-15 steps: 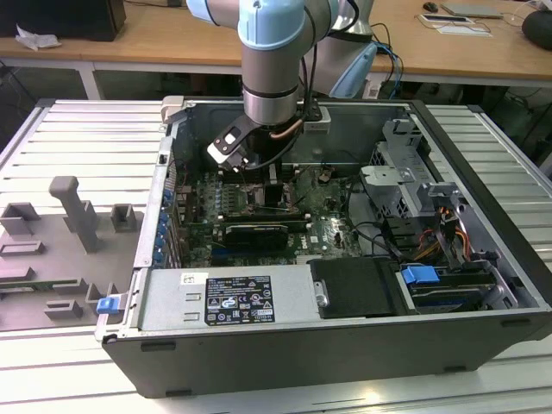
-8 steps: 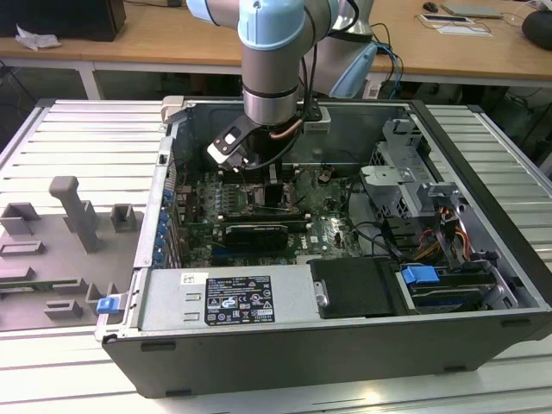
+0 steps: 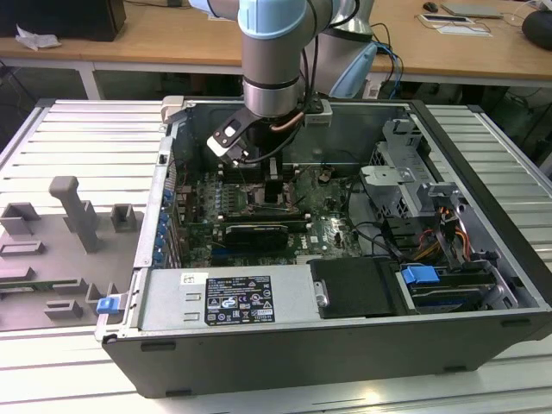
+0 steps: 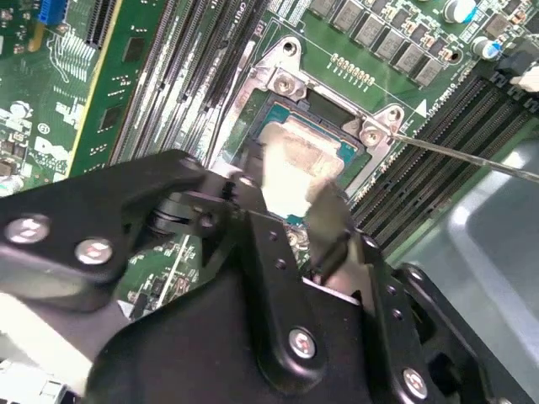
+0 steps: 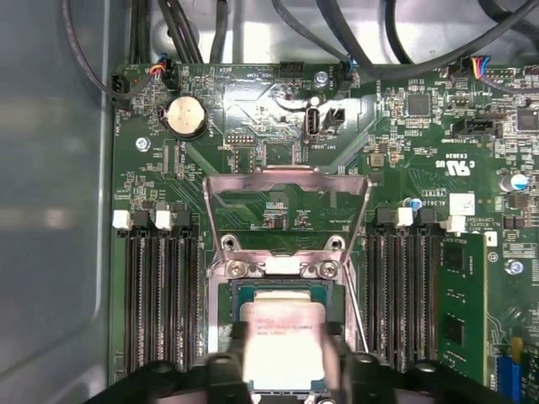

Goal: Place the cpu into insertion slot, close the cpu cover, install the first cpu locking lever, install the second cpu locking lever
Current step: 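Place the cpu into insertion slot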

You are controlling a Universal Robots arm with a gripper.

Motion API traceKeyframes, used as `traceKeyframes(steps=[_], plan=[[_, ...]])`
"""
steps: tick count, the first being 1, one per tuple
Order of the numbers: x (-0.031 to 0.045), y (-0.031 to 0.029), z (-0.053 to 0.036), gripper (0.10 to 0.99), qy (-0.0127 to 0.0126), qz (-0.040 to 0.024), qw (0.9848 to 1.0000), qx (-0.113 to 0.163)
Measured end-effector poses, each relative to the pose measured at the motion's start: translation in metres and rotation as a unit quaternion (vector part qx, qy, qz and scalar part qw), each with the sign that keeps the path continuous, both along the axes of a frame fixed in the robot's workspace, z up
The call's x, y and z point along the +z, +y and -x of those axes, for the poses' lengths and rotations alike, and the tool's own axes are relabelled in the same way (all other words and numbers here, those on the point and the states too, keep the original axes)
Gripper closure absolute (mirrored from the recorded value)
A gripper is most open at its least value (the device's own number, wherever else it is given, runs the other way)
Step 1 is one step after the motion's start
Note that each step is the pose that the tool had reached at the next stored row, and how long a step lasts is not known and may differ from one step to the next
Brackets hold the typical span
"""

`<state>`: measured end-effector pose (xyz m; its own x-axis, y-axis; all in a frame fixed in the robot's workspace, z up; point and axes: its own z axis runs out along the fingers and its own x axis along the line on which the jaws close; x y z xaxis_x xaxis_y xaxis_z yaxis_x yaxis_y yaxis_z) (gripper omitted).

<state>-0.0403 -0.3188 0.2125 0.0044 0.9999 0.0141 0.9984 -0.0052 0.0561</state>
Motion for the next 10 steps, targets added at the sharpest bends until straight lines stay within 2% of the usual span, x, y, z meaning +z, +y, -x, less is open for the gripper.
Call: traceKeyframes(steps=[1, 2, 5, 10], plan=[[0.0007, 0.0000, 0.0000, 0.675, 0.0000, 0.0000, 1.0000, 0.000], [0.0017, 0.0000, 0.0000, 0.796, 0.0000, 0.0000, 1.0000, 0.000], [0.0029, 0.0000, 0.0000, 0.976, 0.0000, 0.0000, 1.0000, 0.000], [0.0052, 0.0000, 0.0000, 0.980, 0.0000, 0.0000, 1.0000, 0.000]])
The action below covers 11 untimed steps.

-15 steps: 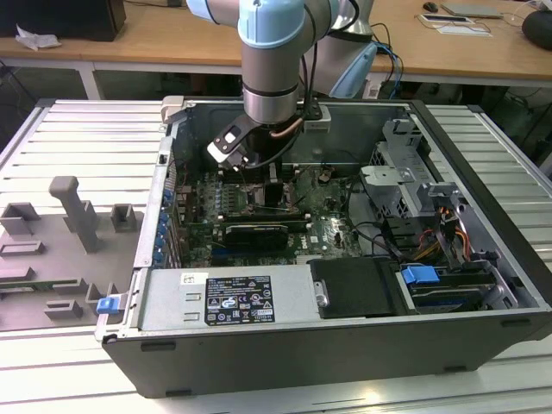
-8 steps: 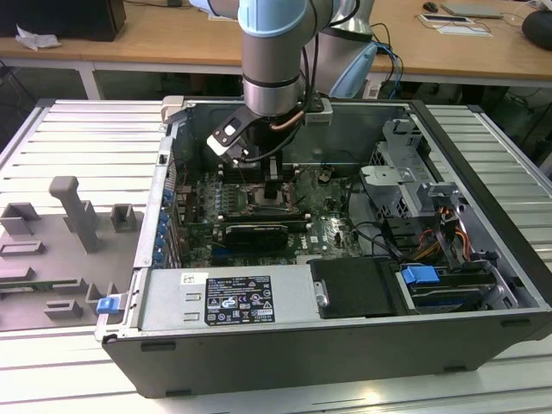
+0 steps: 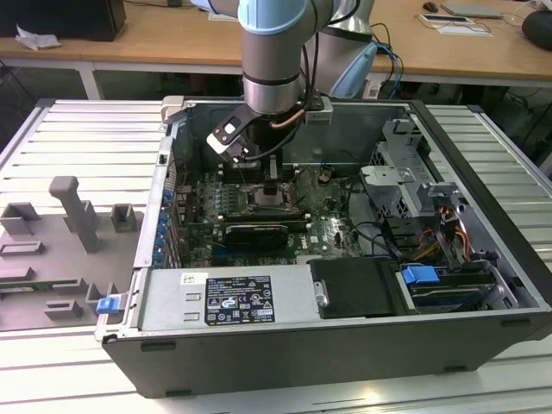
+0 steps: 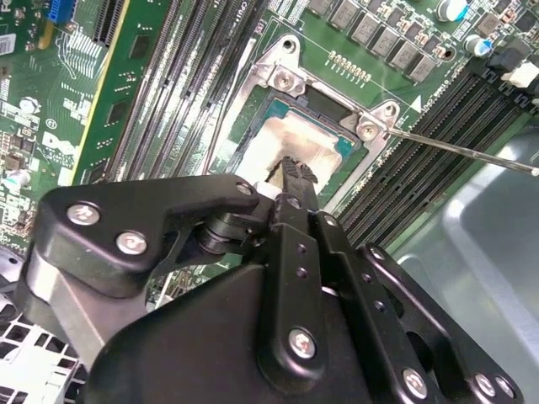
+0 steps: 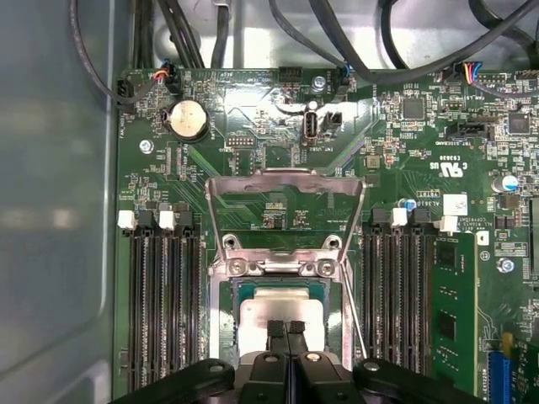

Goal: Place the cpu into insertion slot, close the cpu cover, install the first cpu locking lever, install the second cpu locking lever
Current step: 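Place the cpu into insertion slot, then close the cpu cover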

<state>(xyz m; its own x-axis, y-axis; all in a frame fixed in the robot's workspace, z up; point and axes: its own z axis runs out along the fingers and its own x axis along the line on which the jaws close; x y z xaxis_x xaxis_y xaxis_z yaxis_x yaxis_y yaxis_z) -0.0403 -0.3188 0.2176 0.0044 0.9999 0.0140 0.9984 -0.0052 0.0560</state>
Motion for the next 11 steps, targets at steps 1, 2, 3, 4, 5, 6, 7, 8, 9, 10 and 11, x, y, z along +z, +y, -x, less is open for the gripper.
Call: traceKeyframes(steps=[1, 2, 3, 4, 5, 6, 7, 8, 9, 10, 11], plan=[[0.0012, 0.0001, 0.0000, 0.980, -0.0001, -0.0001, 1.0000, 0.000], [0.0019, 0.0000, 0.0000, 0.980, 0.0000, 0.0000, 1.0000, 0.000], [0.0022, 0.0000, 0.0000, 0.980, 0.0000, 0.0000, 1.0000, 0.000], [0.0024, 0.0000, 0.0000, 0.980, 0.0000, 0.0000, 1.0000, 0.000], [0.0025, 0.0001, 0.0000, 0.980, -0.0001, -0.0001, 1.0000, 0.000], [0.0025, 0.0000, 0.0000, 0.980, -0.0001, -0.0001, 1.0000, 0.000], [0.0027, 0.0000, 0.0000, 0.980, 0.0000, -0.0001, 1.0000, 0.000], [0.0029, 0.0000, 0.0000, 0.980, 0.0000, 0.0000, 1.0000, 0.000], [0.0030, 0.0000, 0.0000, 0.980, -0.0001, -0.0001, 1.0000, 0.000], [0.0030, 0.0000, 0.0000, 0.980, -0.0001, -0.0001, 1.0000, 0.000], [0.0031, 0.0000, 0.0000, 0.980, 0.0000, 0.0000, 1.0000, 0.000]])
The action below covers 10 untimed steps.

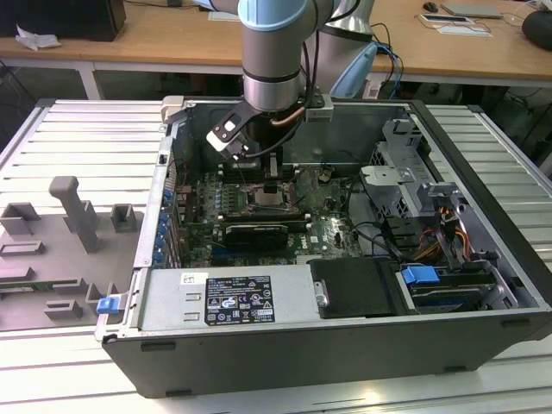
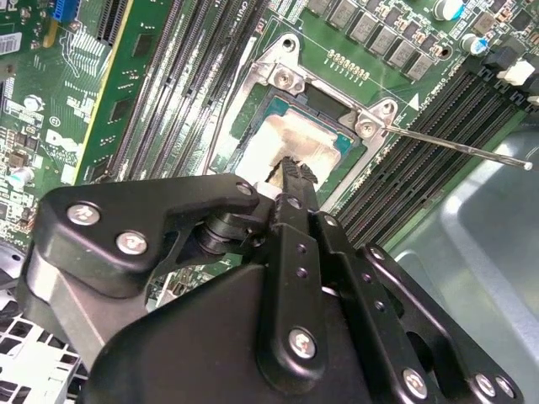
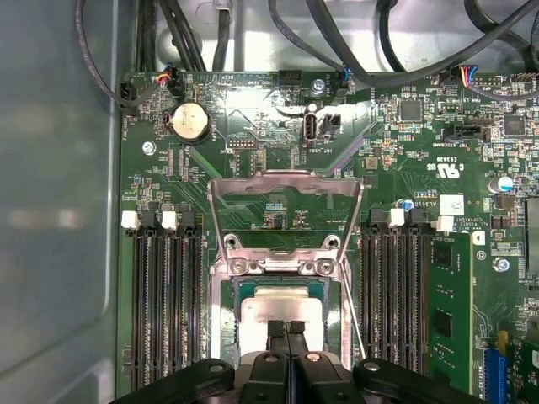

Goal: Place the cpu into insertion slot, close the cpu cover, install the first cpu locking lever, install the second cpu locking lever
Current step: 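Close the cpu cover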

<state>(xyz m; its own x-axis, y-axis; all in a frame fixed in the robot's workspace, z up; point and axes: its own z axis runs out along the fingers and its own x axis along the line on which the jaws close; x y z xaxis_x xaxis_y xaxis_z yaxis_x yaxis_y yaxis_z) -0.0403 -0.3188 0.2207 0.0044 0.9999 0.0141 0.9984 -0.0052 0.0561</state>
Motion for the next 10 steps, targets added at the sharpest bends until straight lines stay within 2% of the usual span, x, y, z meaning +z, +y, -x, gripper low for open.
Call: traceKeyframes(steps=[10], plan=[[0.0035, 0.0000, 0.0000, 0.980, 0.0000, -0.0001, 1.0000, 0.000]])
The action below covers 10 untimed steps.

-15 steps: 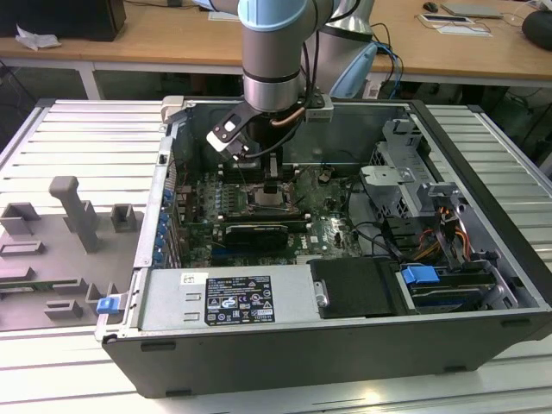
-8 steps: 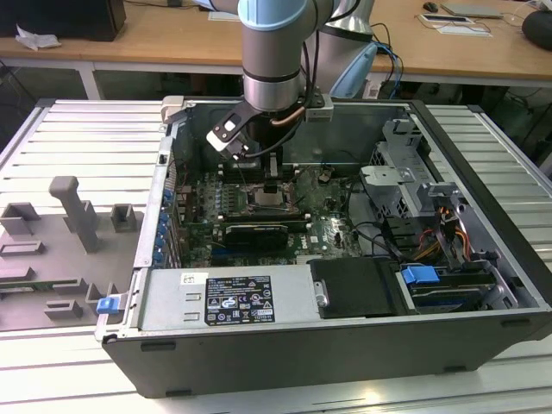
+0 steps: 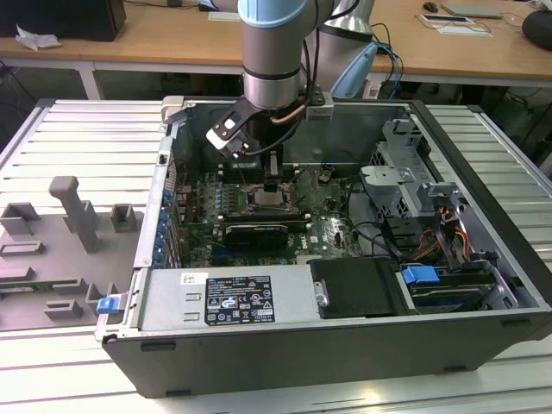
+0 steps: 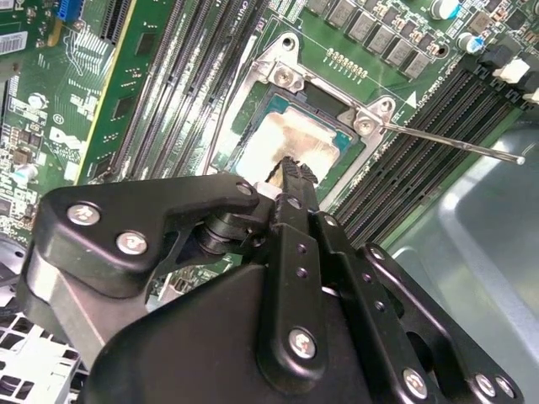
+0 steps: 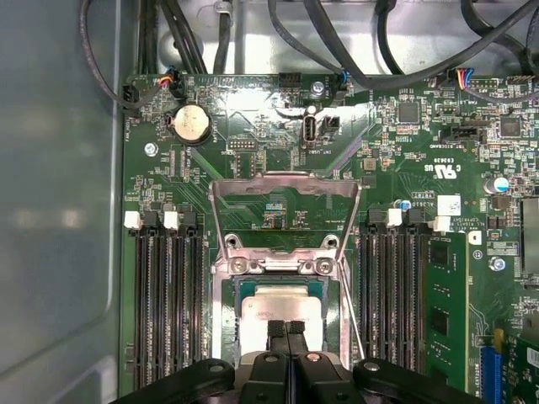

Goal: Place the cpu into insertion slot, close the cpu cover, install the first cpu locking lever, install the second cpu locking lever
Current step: 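Close the cpu cover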

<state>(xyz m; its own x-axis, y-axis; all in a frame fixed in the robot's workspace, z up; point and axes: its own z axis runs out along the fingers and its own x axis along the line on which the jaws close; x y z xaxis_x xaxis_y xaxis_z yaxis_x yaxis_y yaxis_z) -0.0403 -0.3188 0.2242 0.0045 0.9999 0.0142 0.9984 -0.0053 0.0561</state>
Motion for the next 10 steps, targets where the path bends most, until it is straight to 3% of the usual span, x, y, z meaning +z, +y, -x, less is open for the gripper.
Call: traceKeyframes(steps=[10], plan=[[0.0025, 0.0000, 0.0000, 0.980, 0.0000, 0.0001, 1.0000, 0.000]])
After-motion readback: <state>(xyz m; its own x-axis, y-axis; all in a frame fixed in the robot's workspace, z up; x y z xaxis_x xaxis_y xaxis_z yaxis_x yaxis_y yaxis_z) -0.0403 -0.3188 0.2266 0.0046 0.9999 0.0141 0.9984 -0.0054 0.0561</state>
